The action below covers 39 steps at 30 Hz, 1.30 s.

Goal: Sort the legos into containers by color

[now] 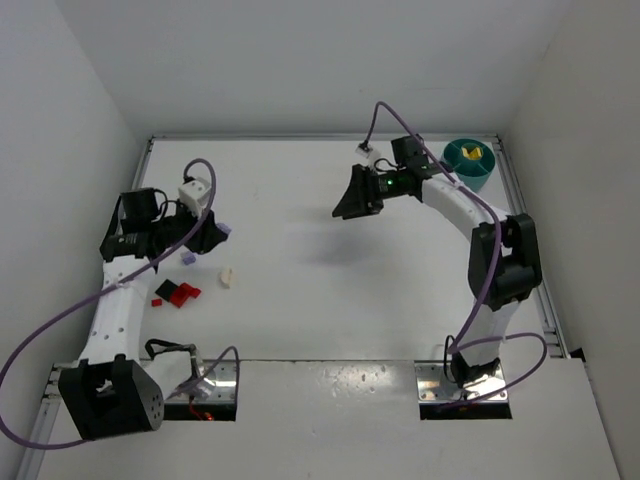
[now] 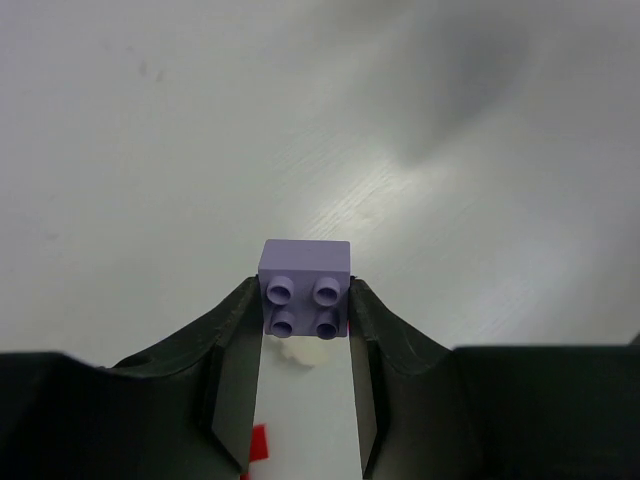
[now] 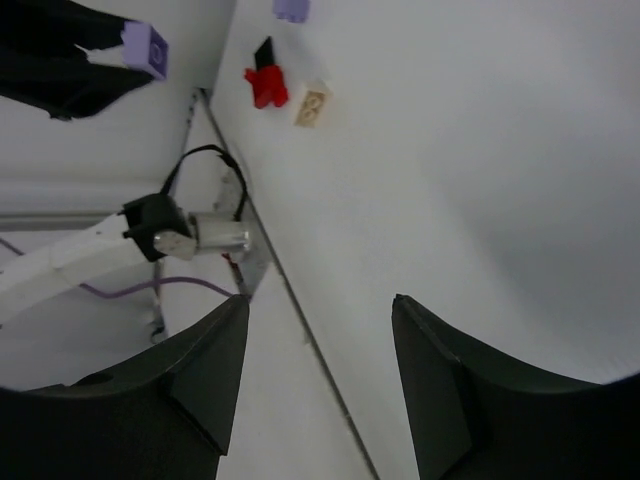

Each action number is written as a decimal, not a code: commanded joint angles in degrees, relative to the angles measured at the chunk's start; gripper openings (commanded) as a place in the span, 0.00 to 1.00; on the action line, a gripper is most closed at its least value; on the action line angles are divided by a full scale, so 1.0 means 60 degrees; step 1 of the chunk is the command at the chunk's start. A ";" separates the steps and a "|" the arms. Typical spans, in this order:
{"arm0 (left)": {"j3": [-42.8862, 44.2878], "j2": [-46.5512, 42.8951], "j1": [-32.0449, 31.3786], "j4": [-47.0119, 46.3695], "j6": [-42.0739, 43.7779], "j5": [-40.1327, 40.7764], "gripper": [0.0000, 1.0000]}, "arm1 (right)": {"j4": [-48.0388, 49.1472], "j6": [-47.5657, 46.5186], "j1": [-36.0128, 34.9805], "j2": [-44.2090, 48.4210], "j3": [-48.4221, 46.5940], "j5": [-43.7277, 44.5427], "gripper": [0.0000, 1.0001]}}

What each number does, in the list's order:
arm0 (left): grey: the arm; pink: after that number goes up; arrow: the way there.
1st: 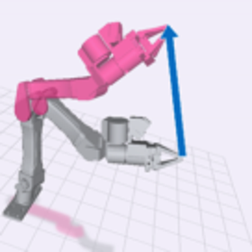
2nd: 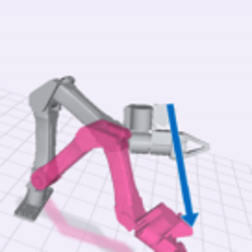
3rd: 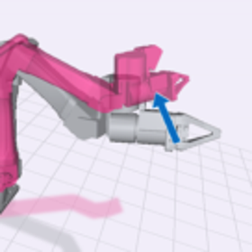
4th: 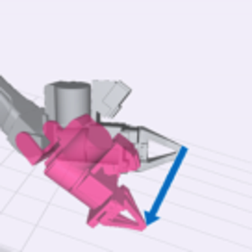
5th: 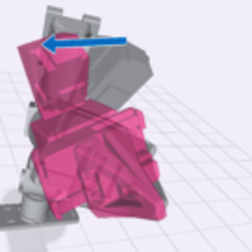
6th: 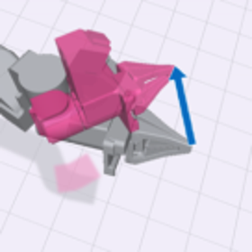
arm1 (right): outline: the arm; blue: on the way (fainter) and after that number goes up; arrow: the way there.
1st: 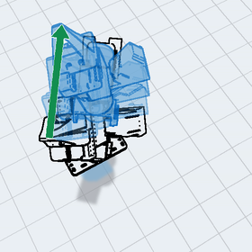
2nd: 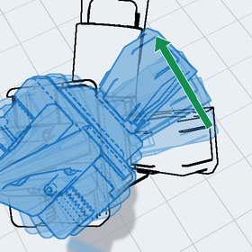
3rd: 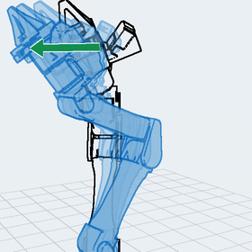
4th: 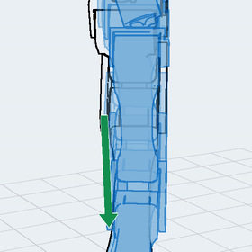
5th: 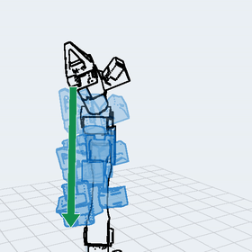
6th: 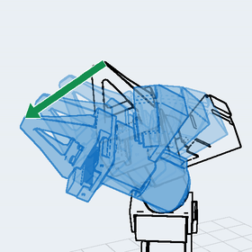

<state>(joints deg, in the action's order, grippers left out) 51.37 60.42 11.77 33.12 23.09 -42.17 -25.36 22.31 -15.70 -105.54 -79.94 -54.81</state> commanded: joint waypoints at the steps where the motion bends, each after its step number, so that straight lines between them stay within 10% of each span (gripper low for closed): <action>1: 0.0372 -0.0007 -0.1121 0.0280 -0.0610 -0.0971 0.37 | 0.1692 0.1949 -0.0589 -0.0265 -0.0867 -0.0958 0.61; 10: 0.0695 -0.0401 -0.3366 -0.0028 -0.1255 0.0319 0.37 | 0.3827 0.4205 -0.2244 -0.1043 -0.1370 -0.1322 0.67; 39: 0.0886 -0.0139 -0.3632 -0.0321 -0.1432 0.0349 0.37 | 0.4491 0.5335 -0.3843 -0.2127 -0.2043 -0.1178 0.60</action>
<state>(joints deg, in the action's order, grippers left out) 54.61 59.70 -9.41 33.08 14.92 -38.89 0.38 54.00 -38.04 -117.86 -89.23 -62.63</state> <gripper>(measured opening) 0.404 0.612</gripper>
